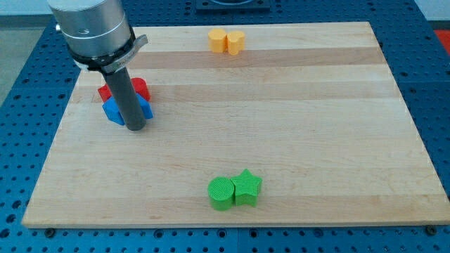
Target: Push the green circle top of the green star
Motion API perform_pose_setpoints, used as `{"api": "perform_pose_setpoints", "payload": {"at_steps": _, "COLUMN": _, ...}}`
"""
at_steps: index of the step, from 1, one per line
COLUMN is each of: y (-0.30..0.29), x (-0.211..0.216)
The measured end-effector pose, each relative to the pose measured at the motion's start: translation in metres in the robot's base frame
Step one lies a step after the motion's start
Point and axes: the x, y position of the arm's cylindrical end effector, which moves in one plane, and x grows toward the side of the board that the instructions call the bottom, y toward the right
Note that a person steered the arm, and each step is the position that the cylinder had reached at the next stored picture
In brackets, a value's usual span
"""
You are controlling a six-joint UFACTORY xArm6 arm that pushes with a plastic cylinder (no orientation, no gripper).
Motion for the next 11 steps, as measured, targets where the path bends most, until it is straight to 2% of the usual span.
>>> {"api": "perform_pose_setpoints", "payload": {"at_steps": 2, "y": 0.073, "x": 0.069}}
{"api": "perform_pose_setpoints", "payload": {"at_steps": 4, "y": 0.091, "x": 0.158}}
{"api": "perform_pose_setpoints", "payload": {"at_steps": 10, "y": 0.145, "x": 0.158}}
{"api": "perform_pose_setpoints", "payload": {"at_steps": 11, "y": 0.146, "x": 0.084}}
